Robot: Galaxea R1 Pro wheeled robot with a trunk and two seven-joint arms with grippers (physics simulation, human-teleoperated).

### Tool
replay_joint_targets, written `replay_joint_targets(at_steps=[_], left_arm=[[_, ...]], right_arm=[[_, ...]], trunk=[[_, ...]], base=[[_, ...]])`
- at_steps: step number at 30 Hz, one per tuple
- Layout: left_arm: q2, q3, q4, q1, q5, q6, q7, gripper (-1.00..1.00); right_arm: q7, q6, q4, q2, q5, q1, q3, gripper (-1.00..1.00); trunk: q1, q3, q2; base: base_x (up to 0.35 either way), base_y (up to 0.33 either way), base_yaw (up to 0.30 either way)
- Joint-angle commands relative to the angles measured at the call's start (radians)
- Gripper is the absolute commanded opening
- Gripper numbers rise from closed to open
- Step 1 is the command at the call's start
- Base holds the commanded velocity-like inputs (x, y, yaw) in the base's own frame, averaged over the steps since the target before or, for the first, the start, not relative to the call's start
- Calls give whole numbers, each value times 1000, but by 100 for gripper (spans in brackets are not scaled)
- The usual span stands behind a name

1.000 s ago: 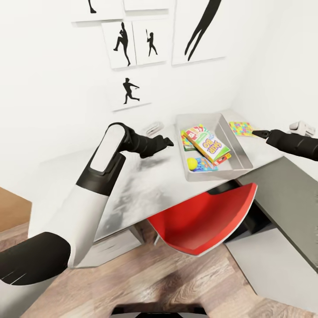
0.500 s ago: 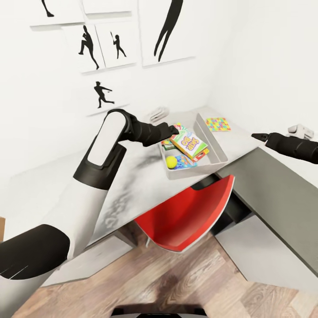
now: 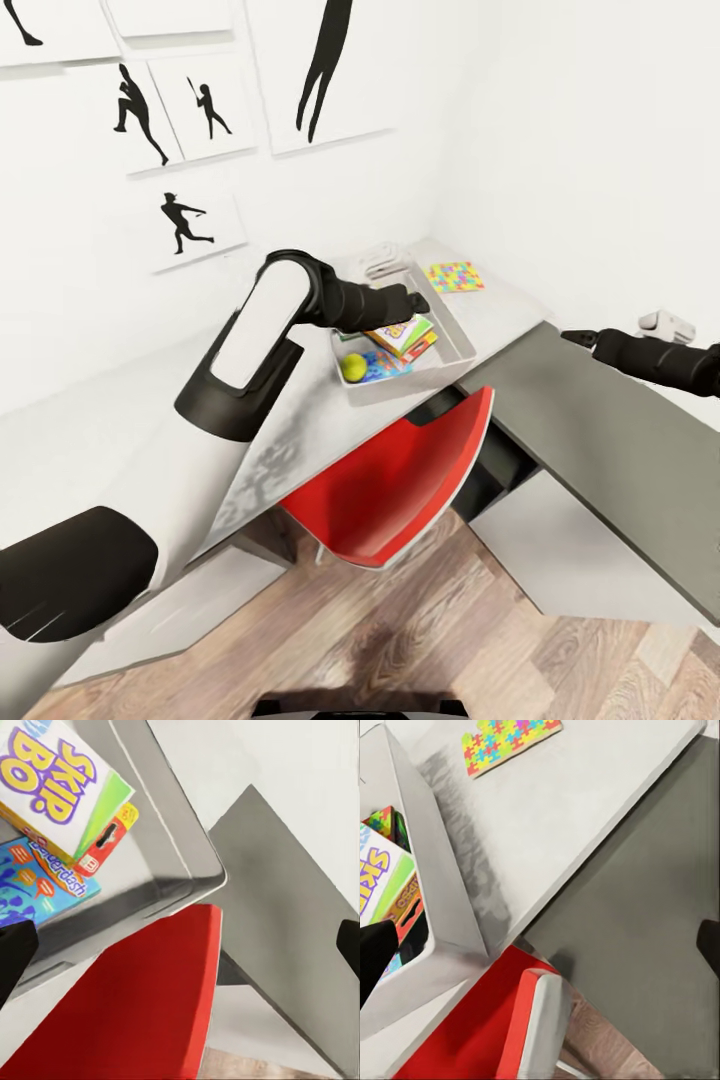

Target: Put all the toys in the child's room - the three board games (two on the bed and one on the table), the two jigsaw puzzles on the table, and the tennis ball on the table - inside the toy box on the table in the child's room.

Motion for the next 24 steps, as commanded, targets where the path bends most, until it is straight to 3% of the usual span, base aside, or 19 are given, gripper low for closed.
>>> replay_joint_targets(at_steps=[1, 2, 4, 5, 7, 8, 11, 12, 15, 16, 20, 24], left_arm=[[0, -24, -3, -1, 12, -3, 10, 100], [0, -24, -3, -1, 12, -3, 10, 100], [0, -78, -5, -1, 27, -19, 9, 100], [0, -78, -5, -1, 27, -19, 9, 100], [0, -143, -5, -1, 49, -42, 8, 100], [0, -143, -5, -1, 49, -42, 8, 100], [0, -253, -6, -1, 82, -85, 7, 100], [0, -253, -6, -1, 82, -85, 7, 100], [0, -338, -9, -1, 100, -118, 8, 100], [0, -338, -9, -1, 100, -118, 8, 100], [0, -394, -14, -1, 109, -140, 10, 100], [0, -408, -15, -1, 112, -147, 11, 100]], right_arm=[[-10, 3, -1, 0, -11, 5, 0, 100], [-10, 3, -1, 0, -11, 5, 0, 100], [-10, 3, 0, 0, -11, 16, 0, 100], [-10, 3, 0, 0, -11, 16, 0, 100], [-10, 2, 0, 0, -11, 23, 0, 100], [-10, 2, 0, 0, -11, 23, 0, 100], [-9, 2, 0, 0, -11, 30, 0, 100], [-9, 2, 0, 0, -11, 30, 0, 100], [-9, 2, 0, 0, -11, 33, 0, 100], [-9, 2, 0, 0, -11, 33, 0, 100], [-9, 2, -1, 0, -12, 35, -1, 100], [-9, 2, -1, 0, -13, 36, -1, 100]], trunk=[[1, -1, -2], [1, -1, -2], [1, -1, -2], [1, -1, -2], [1, -1, -2], [1, -1, -2], [1, -1, -2], [1, -1, -2], [1, -1, -2], [1, -1, -2], [1, -1, -2], [1, -1, -2]], base=[[0, 0, -58], [0, 0, -58], [0, 0, -42], [0, 0, -37], [0, 0, -27], [0, 0, -24], [0, 0, -16], [0, 0, -12], [0, 0, -8], [0, 0, -6], [0, 0, -4], [0, 0, -2]])
